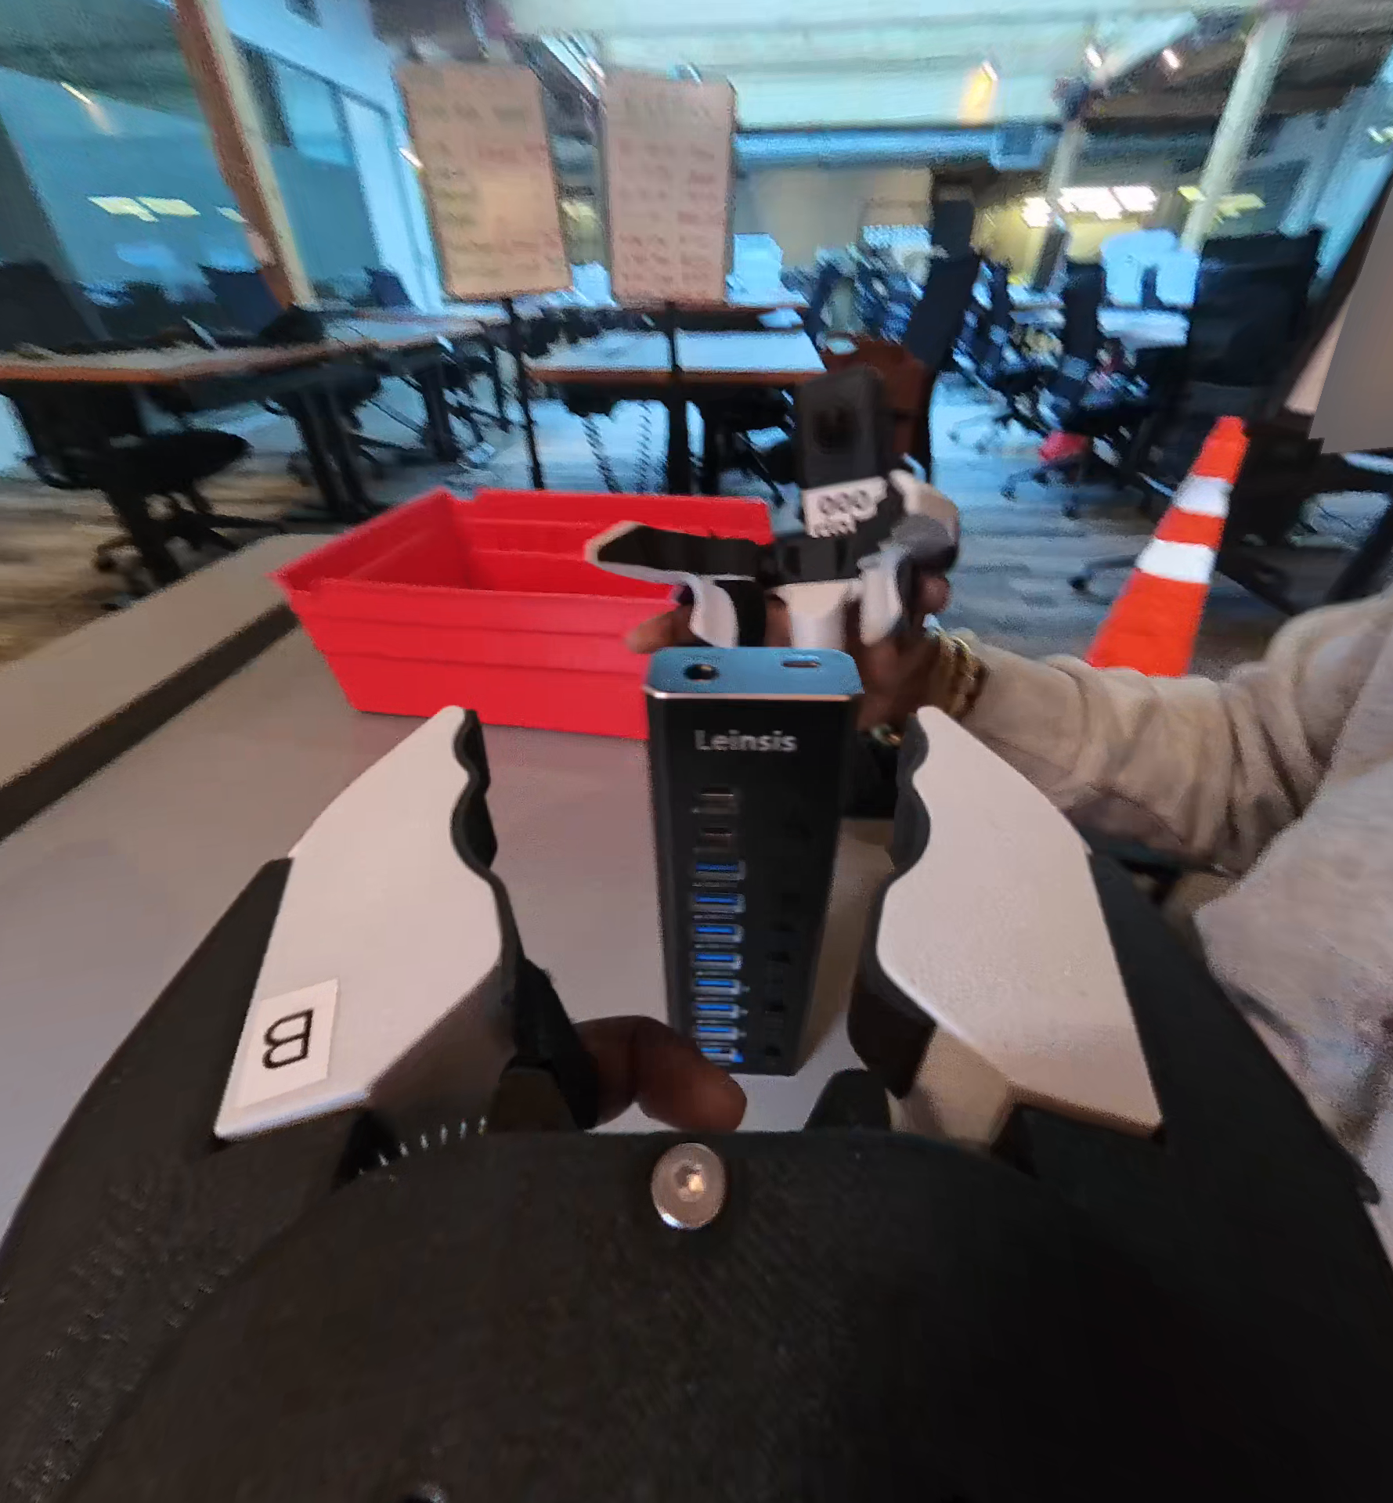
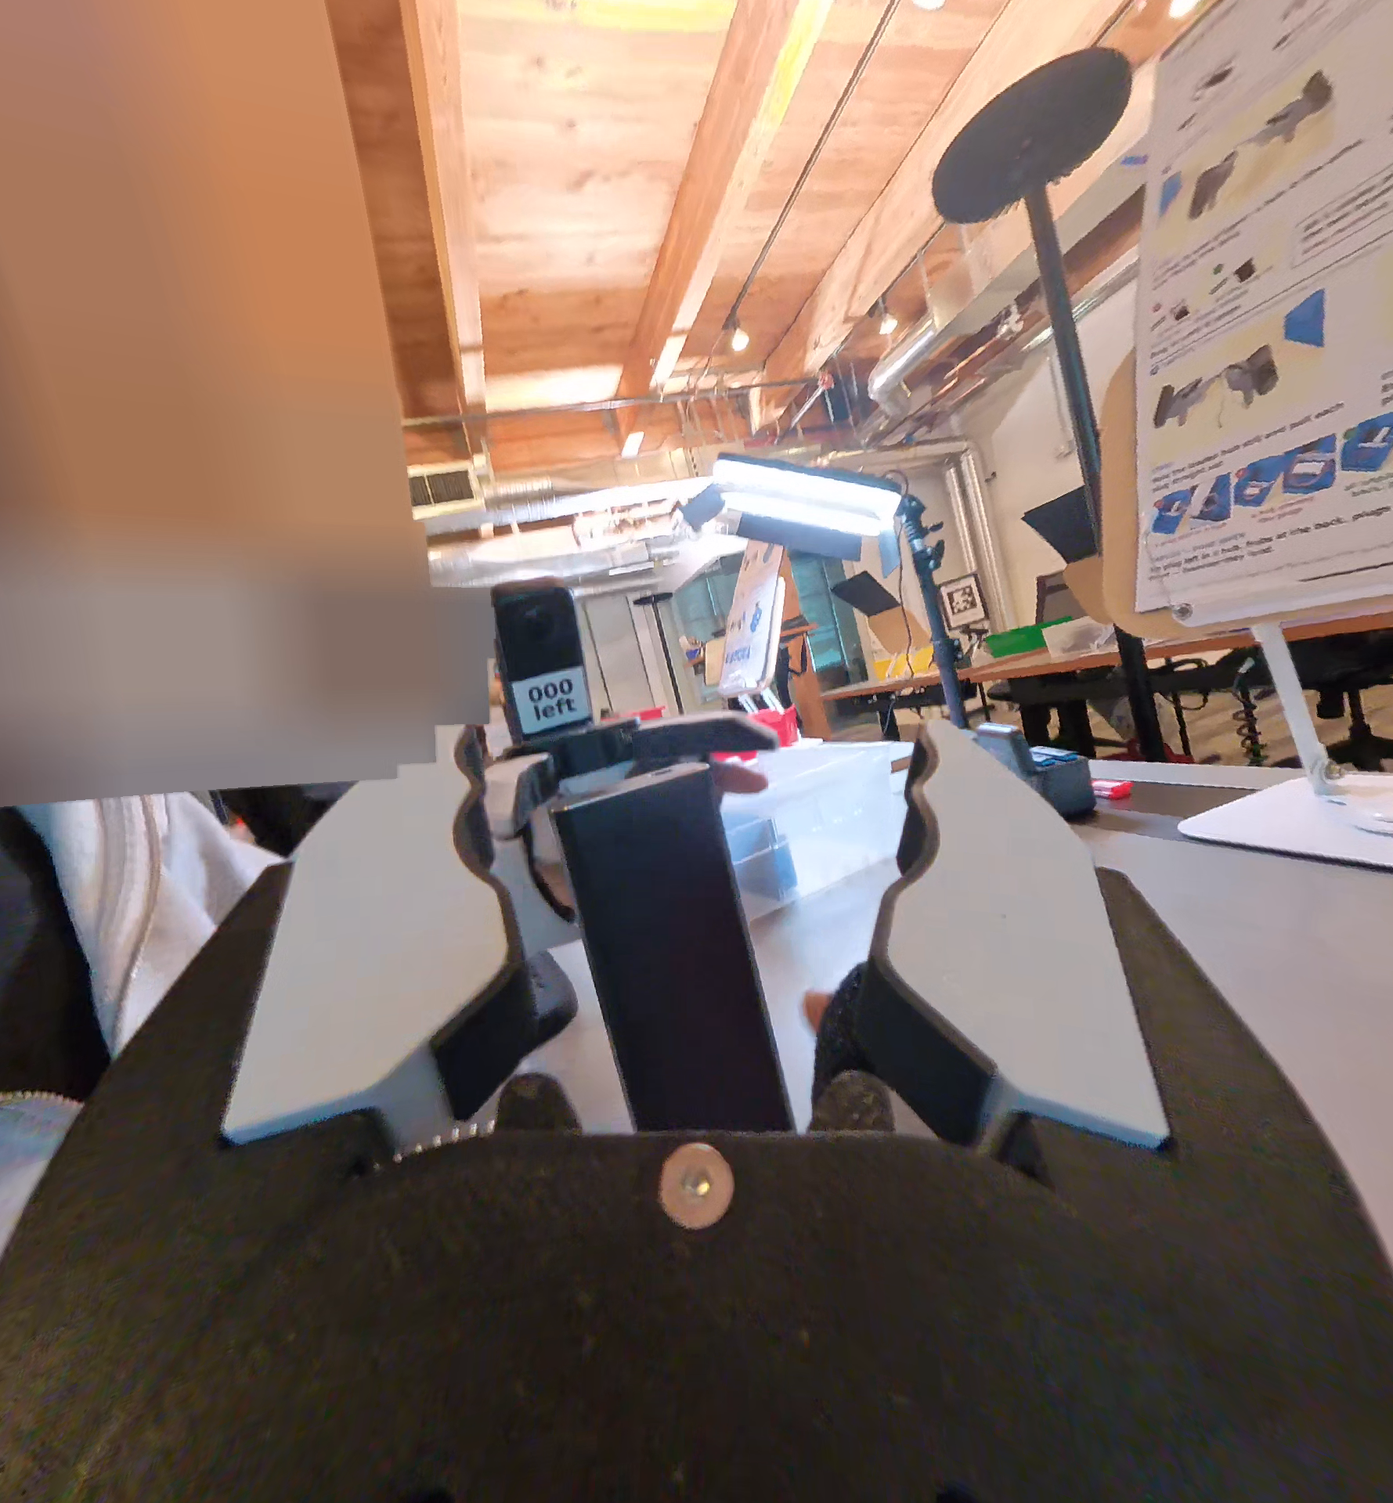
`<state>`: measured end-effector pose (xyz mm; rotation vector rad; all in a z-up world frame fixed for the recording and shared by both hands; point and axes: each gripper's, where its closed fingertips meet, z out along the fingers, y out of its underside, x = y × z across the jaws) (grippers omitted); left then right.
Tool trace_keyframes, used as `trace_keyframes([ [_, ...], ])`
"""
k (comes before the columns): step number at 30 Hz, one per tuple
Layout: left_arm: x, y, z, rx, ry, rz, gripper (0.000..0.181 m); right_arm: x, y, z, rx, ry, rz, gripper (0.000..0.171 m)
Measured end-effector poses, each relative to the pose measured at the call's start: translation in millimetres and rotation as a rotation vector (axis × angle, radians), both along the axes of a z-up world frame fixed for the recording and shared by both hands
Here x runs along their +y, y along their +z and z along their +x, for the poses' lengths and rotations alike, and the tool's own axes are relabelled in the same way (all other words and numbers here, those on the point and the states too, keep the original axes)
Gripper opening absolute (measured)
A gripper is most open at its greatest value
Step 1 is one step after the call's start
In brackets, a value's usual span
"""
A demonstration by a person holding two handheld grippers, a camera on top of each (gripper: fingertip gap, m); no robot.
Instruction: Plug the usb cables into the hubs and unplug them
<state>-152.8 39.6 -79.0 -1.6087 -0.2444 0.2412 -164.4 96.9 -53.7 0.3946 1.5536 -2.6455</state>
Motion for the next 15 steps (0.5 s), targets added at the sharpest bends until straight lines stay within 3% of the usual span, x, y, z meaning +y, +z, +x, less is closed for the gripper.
trace_keyframes([
  [1, -10, 5, -6, 0.012, 0.053, 0.045, 0.096, -2, 0, 3, 0.022, 0.016, 0.033, 0.097],
  [8, -75, -15, -46, 0.018, 0.427, 0.248, 0.092, -29, -16, 20, 0.172, 0.147, 0.481, 0.108],
  [12, -71, -23, -48, 0.045, 0.429, 0.211, 0.092, -44, -57, 27, 0.223, 0.203, 0.741, 0.107],
  [15, -65, -33, -48, 0.026, 0.417, 0.187, 0.092, -56, -74, 24, 0.281, 0.193, 0.798, 0.104],
])
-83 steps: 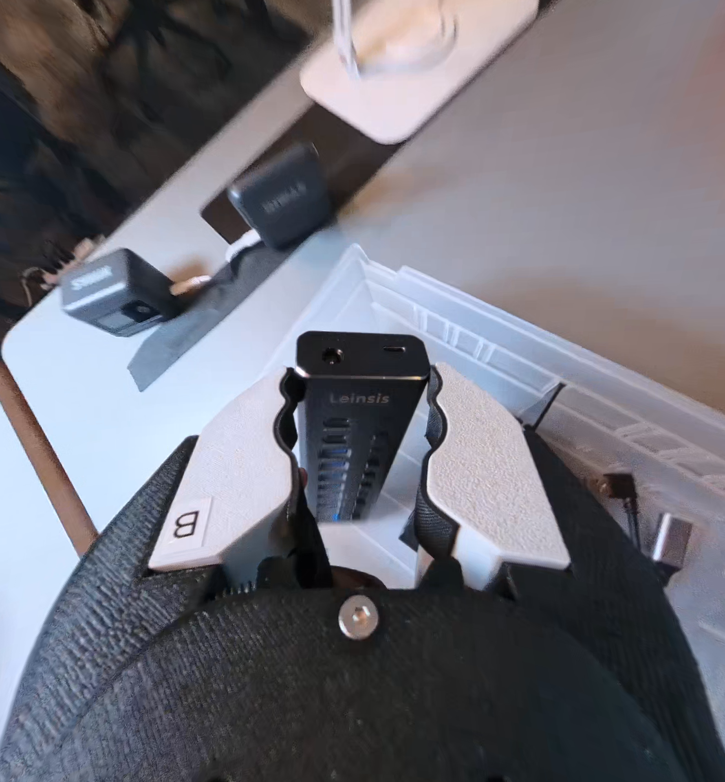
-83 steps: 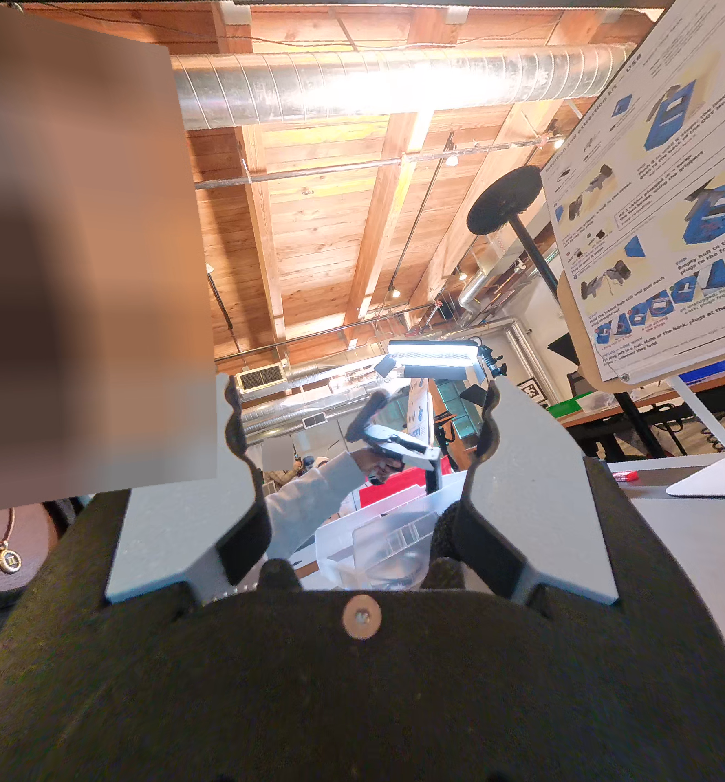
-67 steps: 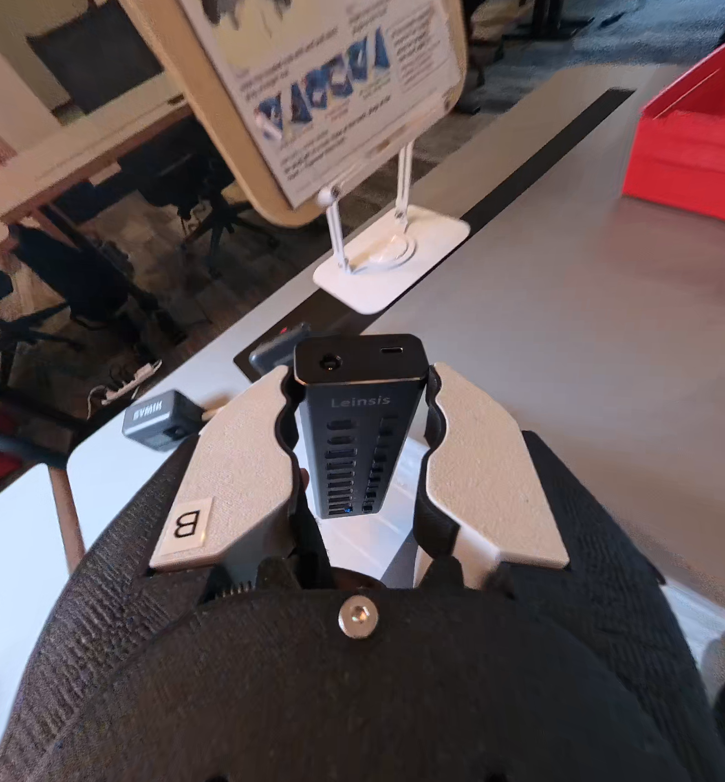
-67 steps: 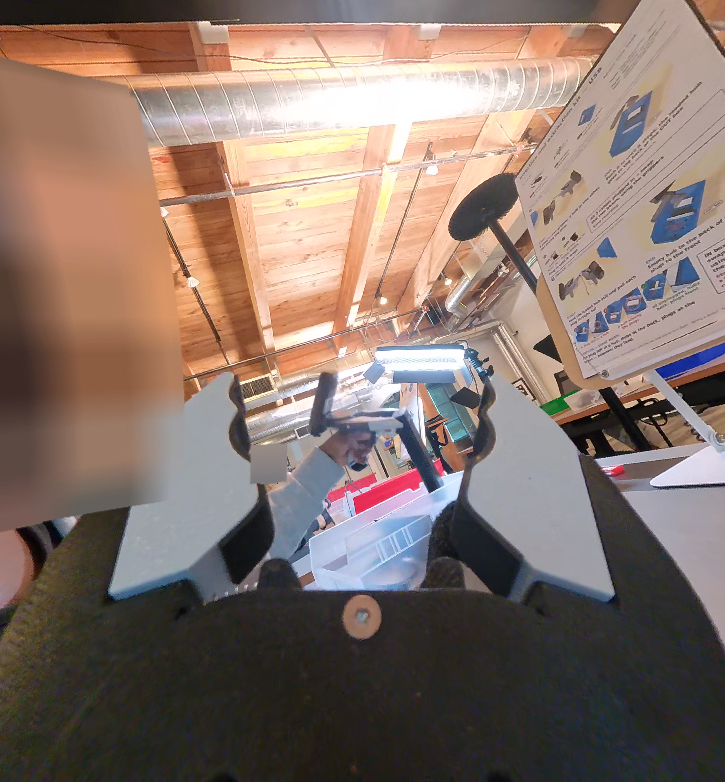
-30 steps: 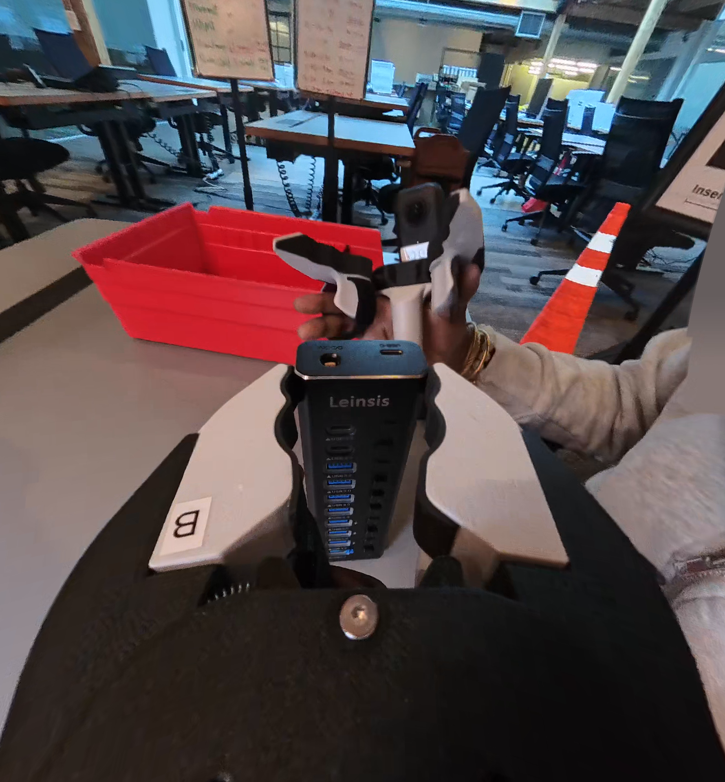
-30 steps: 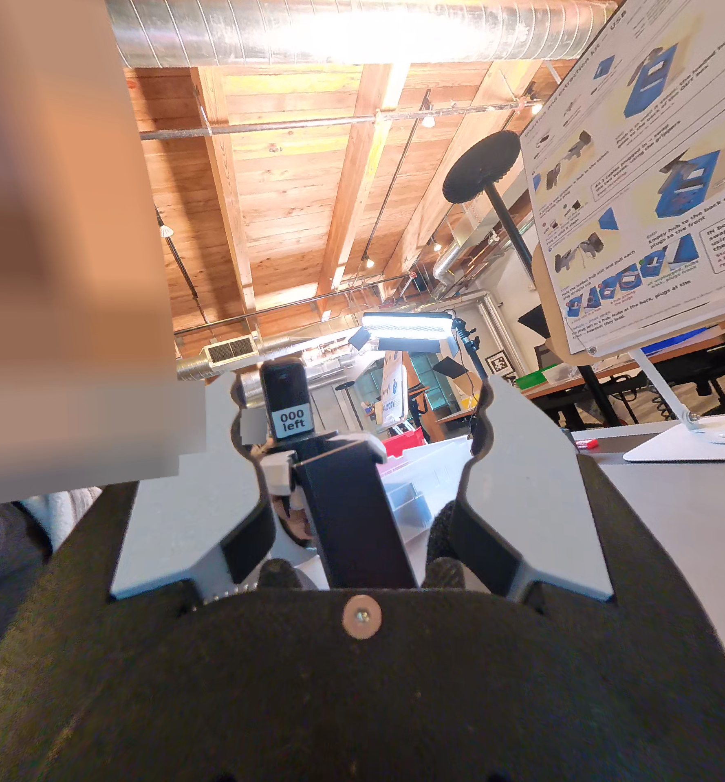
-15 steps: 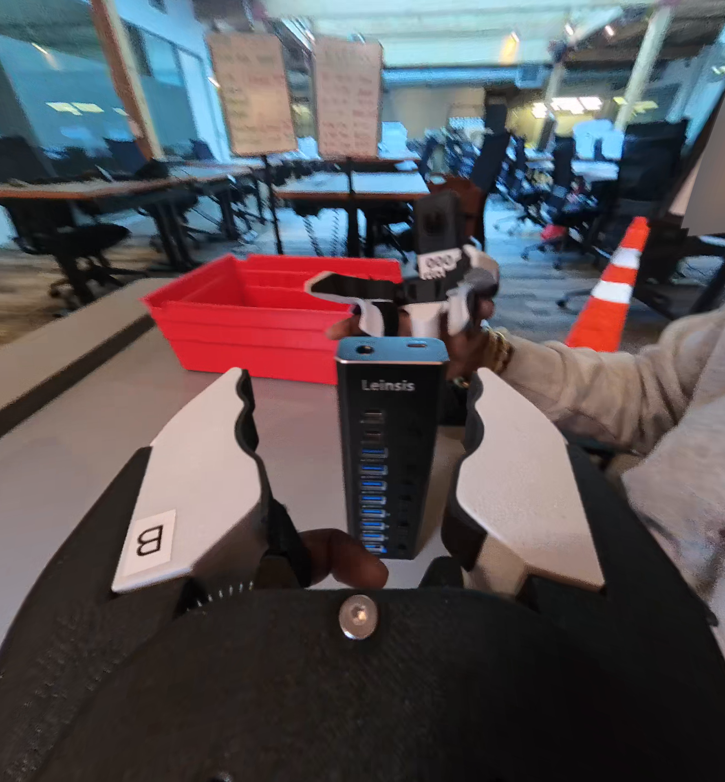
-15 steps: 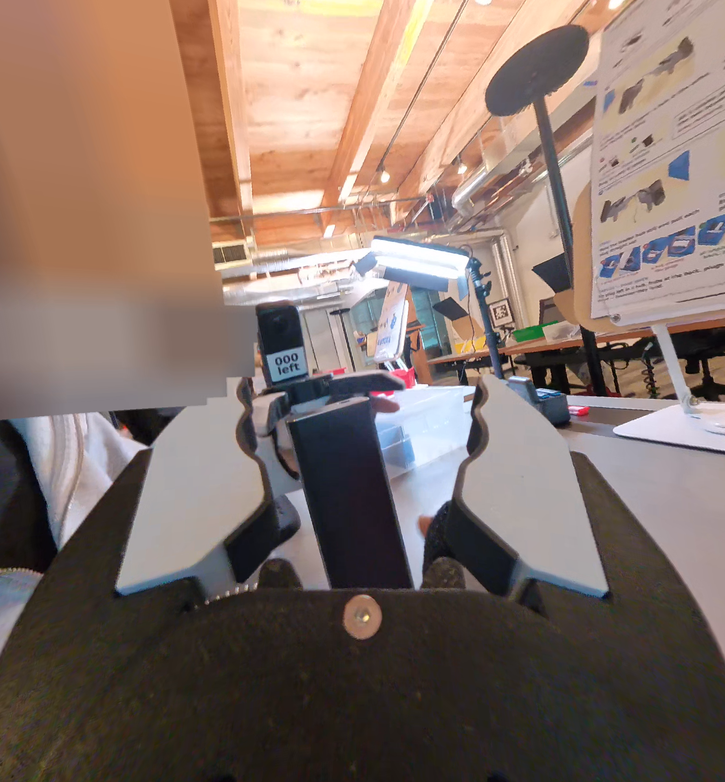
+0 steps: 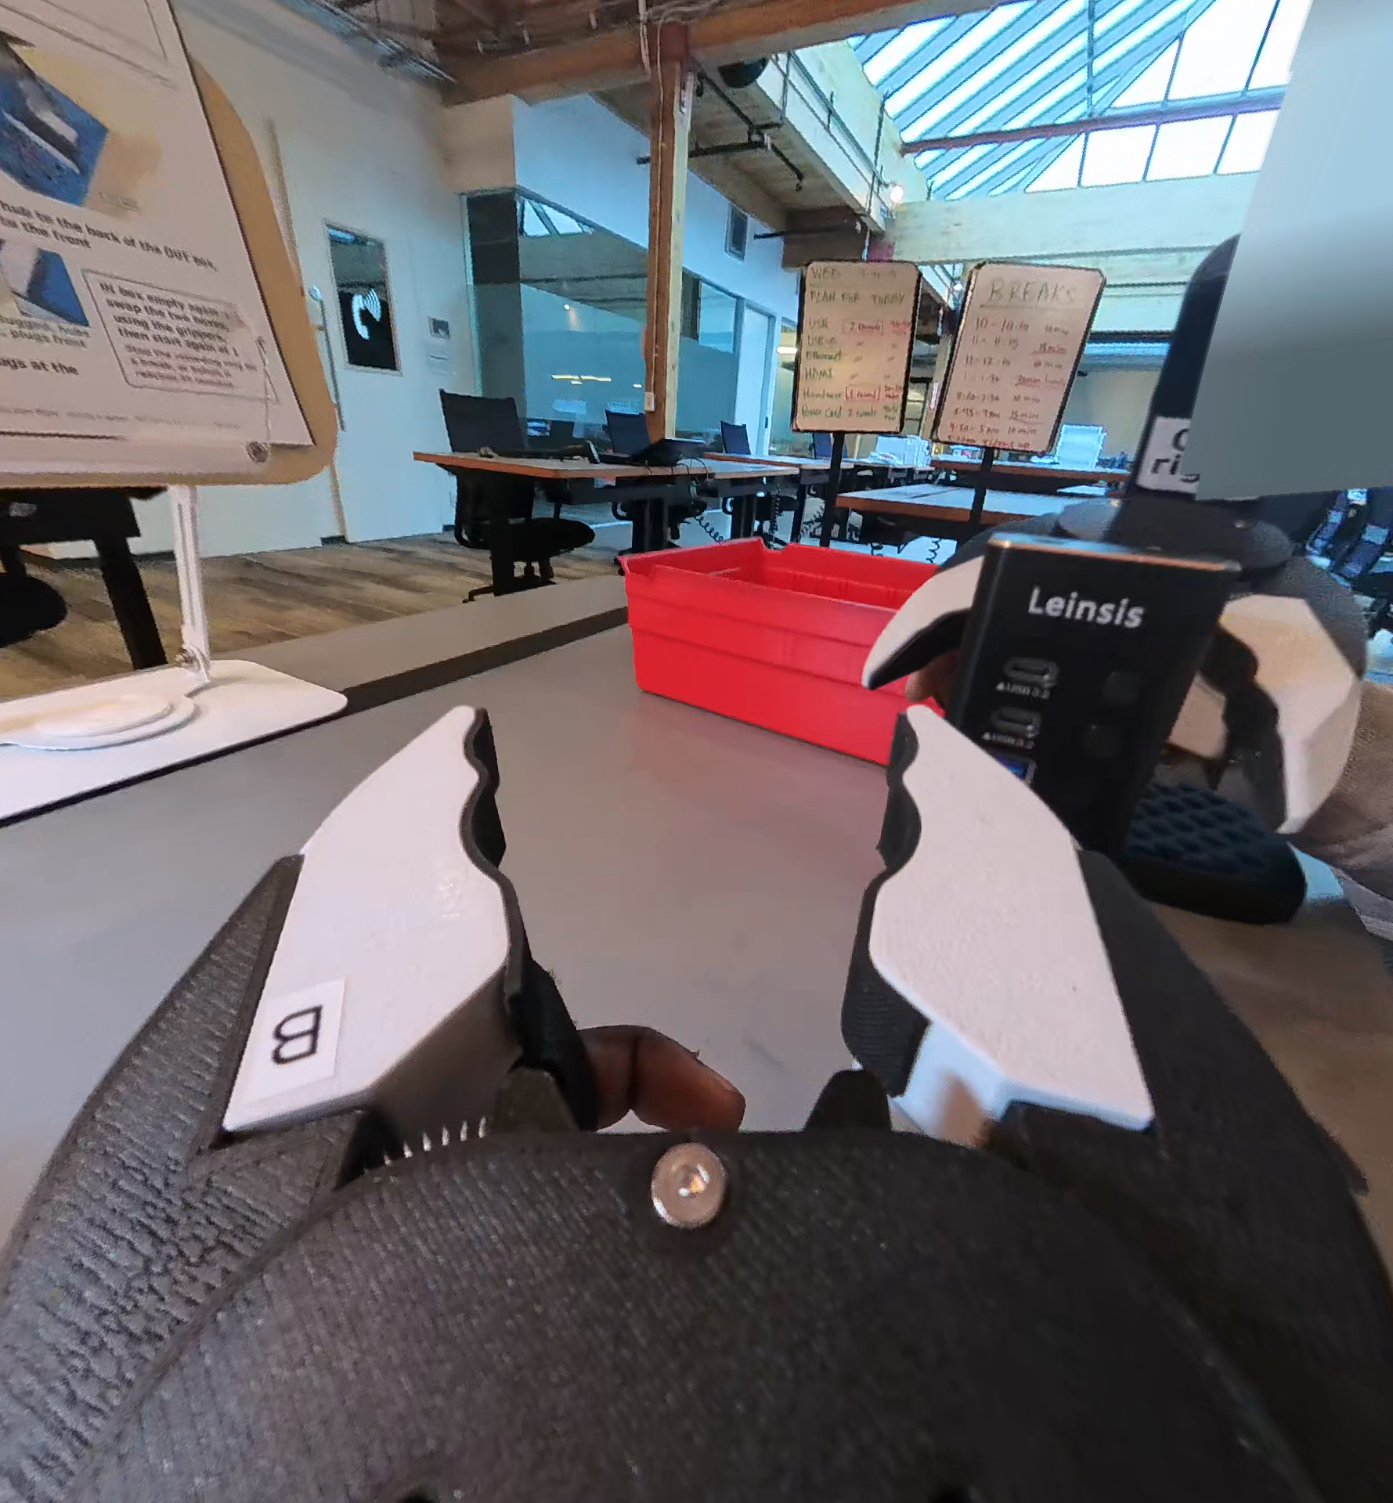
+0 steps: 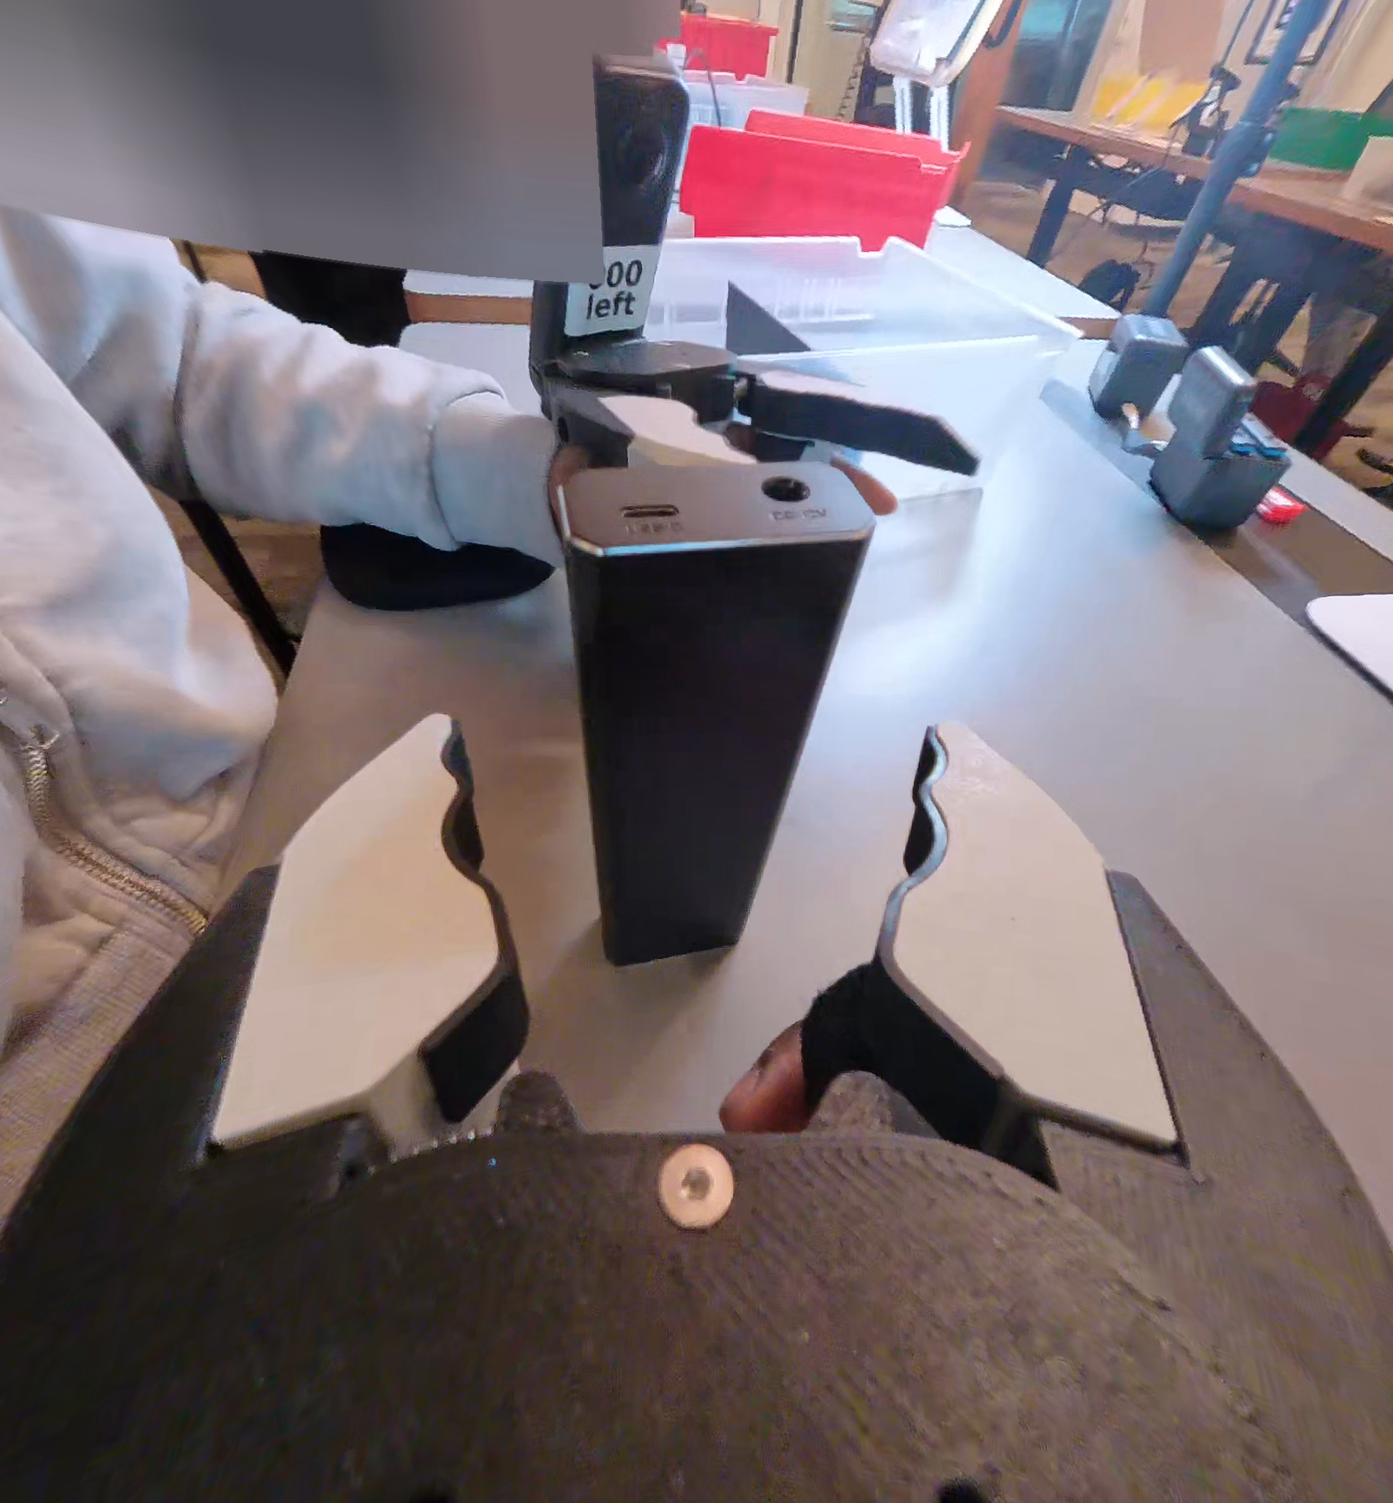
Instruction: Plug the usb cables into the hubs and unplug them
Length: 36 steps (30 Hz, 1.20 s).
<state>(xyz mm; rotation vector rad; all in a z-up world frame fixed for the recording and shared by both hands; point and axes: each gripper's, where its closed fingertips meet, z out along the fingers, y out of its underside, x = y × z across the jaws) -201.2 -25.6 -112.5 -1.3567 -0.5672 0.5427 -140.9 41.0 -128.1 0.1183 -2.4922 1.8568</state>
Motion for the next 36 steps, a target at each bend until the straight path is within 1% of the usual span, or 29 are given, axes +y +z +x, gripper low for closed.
trace_keyframes([
  [3, 2, -4, 0, -0.006, -0.011, -0.016, 0.092, -12, -4, -2, 0.007, 0.027, 0.002, 0.094],
  [5, -1, -3, -1, -0.008, -0.003, -0.016, 0.092, -19, -4, -5, 0.039, 0.037, -0.023, 0.076],
  [6, -3, -2, -2, -0.013, 0.004, -0.011, 0.092, -20, -3, 0, 0.034, 0.085, -0.041, 0.063],
  [11, -10, -5, -8, -0.058, 0.023, 0.019, 0.091, -18, 0, -2, -0.042, 0.208, -0.103, 0.061],
  [13, -10, -6, -9, -0.060, 0.025, 0.009, 0.091, -12, 0, -4, -0.067, 0.271, -0.099, 0.061],
  [17, -8, -7, -8, -0.053, 0.021, -0.011, 0.090, -8, 1, -10, -0.125, 0.336, -0.079, 0.061],
  [21, -9, -8, -10, -0.057, 0.029, -0.021, 0.090, -10, 1, -16, -0.130, 0.333, -0.097, 0.061],
  [29, -9, -9, -10, -0.050, 0.030, -0.037, 0.089, -2, -3, -6, -0.042, 0.402, 0.000, 0.061],
  [32, -8, -10, -9, -0.045, 0.032, -0.048, 0.089, 0, -2, -1, -0.048, 0.379, 0.021, 0.061],
  [36, -7, -11, -9, -0.049, 0.027, -0.050, 0.088, -2, 5, -2, -0.050, 0.317, -0.040, 0.067],
])
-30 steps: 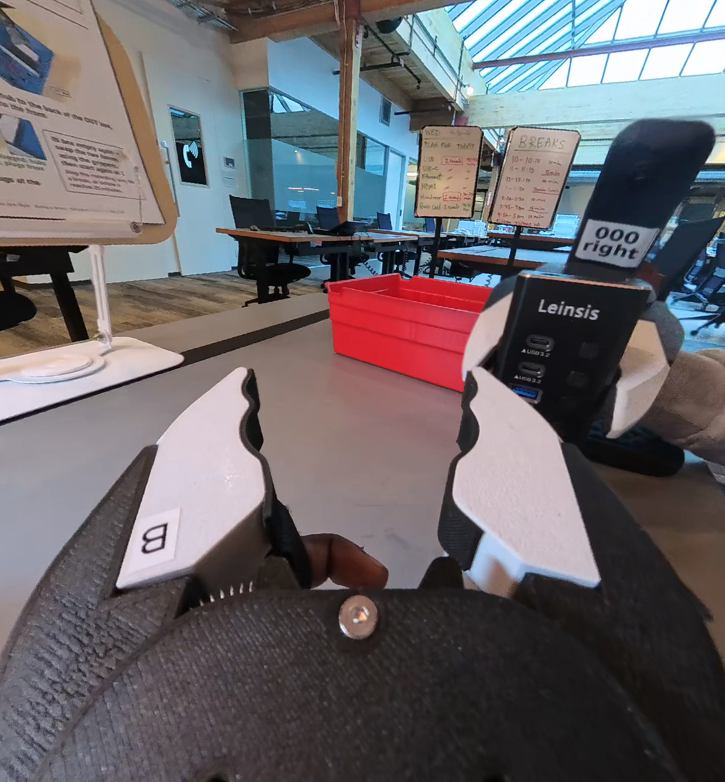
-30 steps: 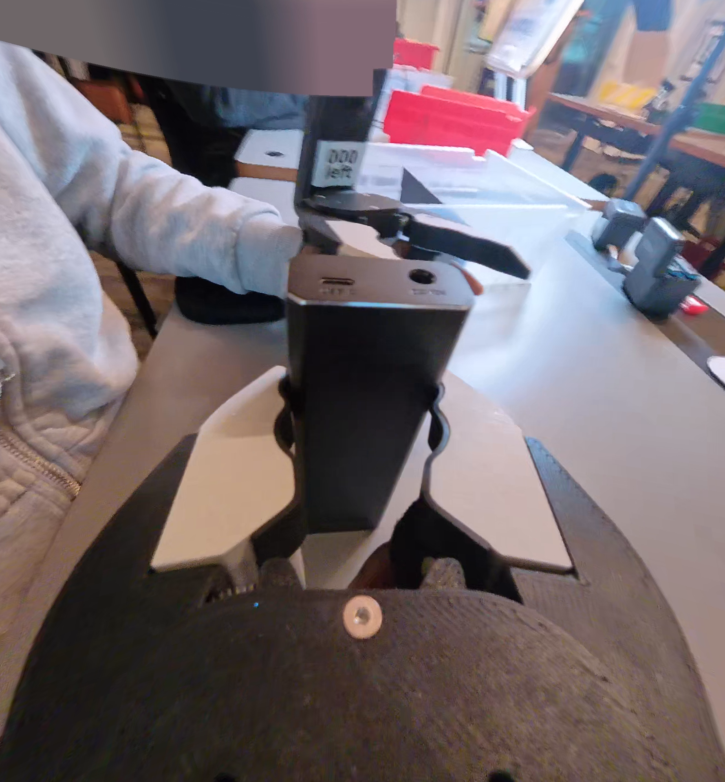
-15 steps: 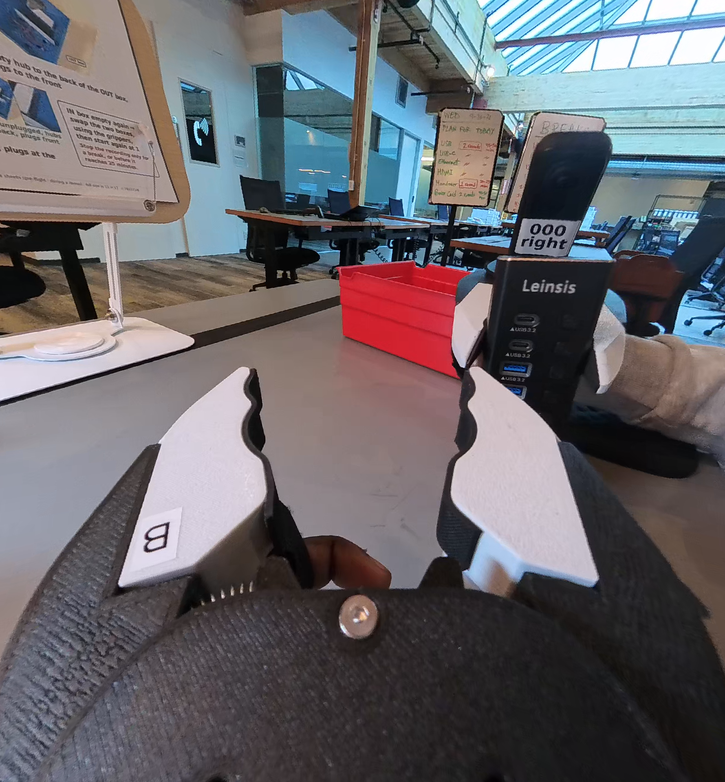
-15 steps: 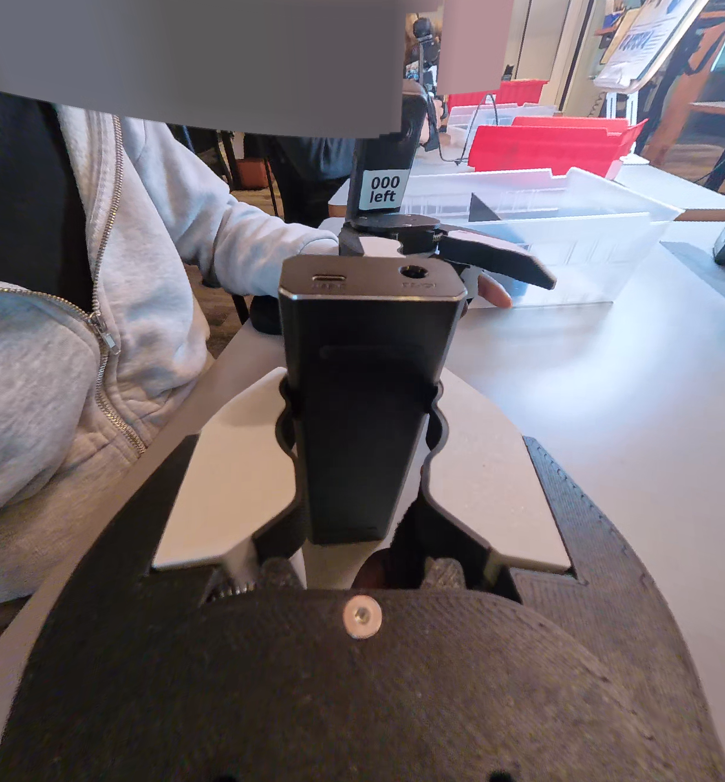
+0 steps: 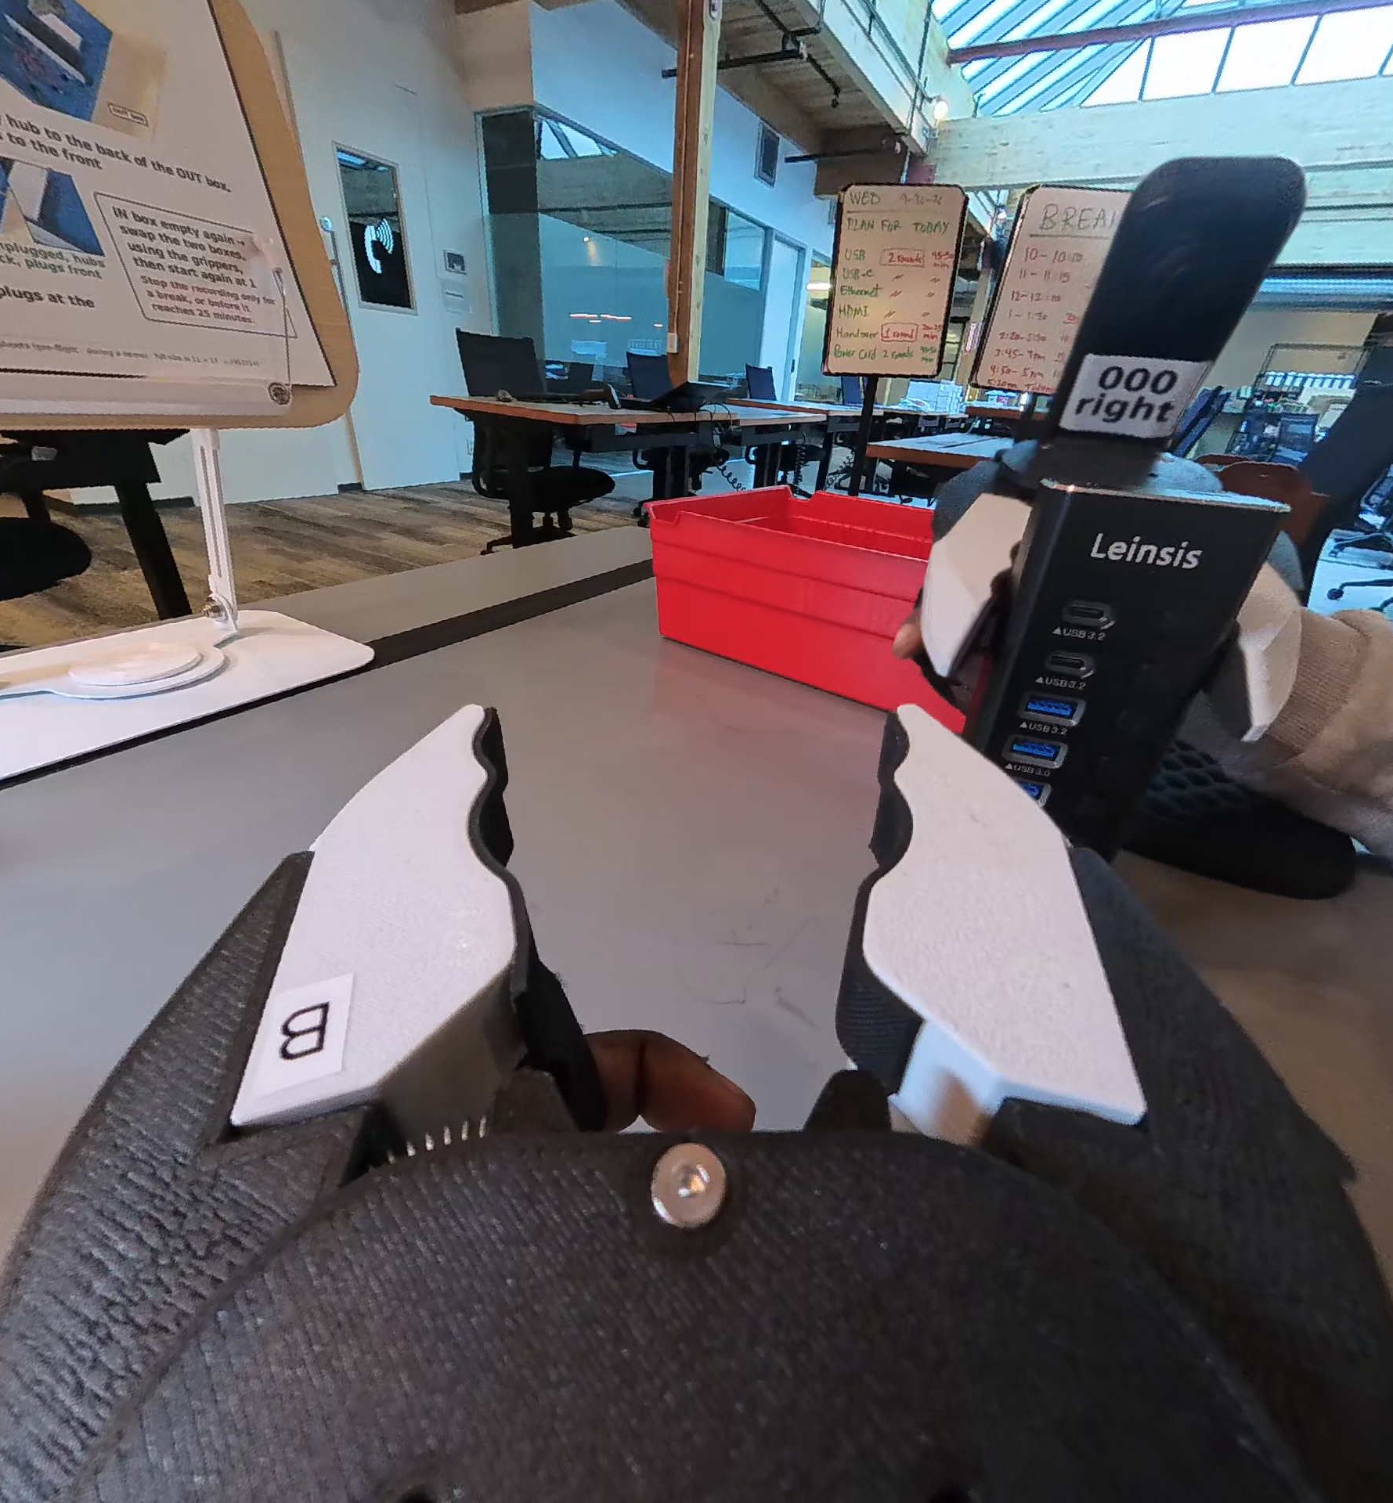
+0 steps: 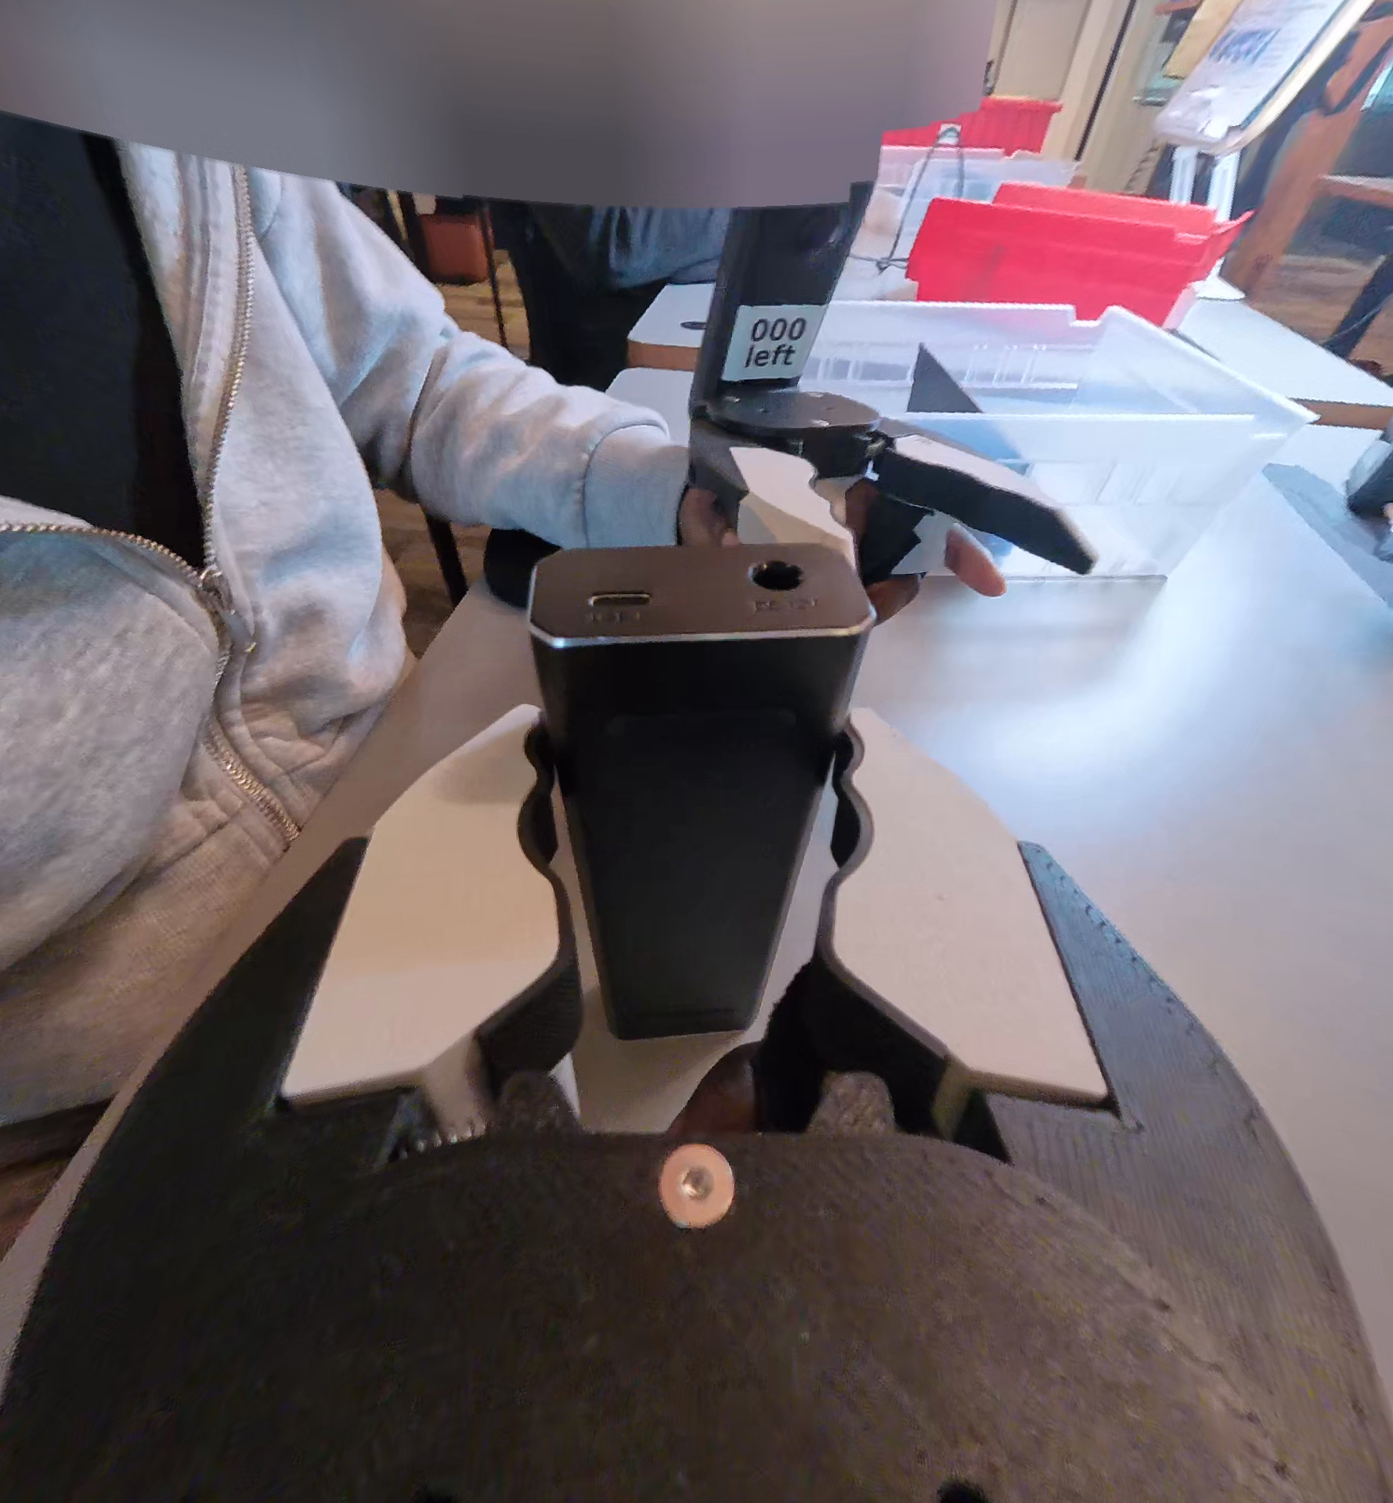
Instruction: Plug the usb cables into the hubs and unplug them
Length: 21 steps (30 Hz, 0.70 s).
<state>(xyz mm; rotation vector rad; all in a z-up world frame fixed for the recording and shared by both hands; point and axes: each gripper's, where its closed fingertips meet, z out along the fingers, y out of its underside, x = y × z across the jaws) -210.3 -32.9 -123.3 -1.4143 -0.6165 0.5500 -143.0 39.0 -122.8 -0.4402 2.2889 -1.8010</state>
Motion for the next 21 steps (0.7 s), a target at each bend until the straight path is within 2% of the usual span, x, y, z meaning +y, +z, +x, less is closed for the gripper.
trace_keyframes([
  [3, 0, -1, 0, 0.003, 0.002, -0.010, 0.088, 0, -2, -5, -0.023, -0.097, 0.009, 0.086],
  [8, -1, -1, -1, -0.002, 0.011, -0.004, 0.088, 3, -12, 1, -0.059, -0.360, 0.027, 0.122],
  [12, -1, -3, -4, -0.013, 0.023, -0.003, 0.087, 10, -40, -5, 0.077, -0.679, 0.171, 0.119],
  [13, -1, -3, -4, -0.012, 0.026, -0.007, 0.087, 11, -44, -5, 0.035, -0.775, 0.185, 0.113],
  [16, -1, -3, -4, -0.005, 0.031, -0.016, 0.087, 19, -57, -13, -0.102, -1.056, 0.187, 0.081],
  [18, -1, -3, -4, -0.005, 0.031, -0.016, 0.087, 17, -60, -16, -0.078, -1.116, 0.151, 0.061],
  [19, -1, -4, -4, -0.006, 0.030, -0.017, 0.087, 15, -60, -18, -0.069, -1.136, 0.133, 0.041],
  [21, -1, -5, -4, -0.008, 0.032, -0.024, 0.087, 13, -59, -22, -0.048, -1.170, 0.120, 0.035],
])
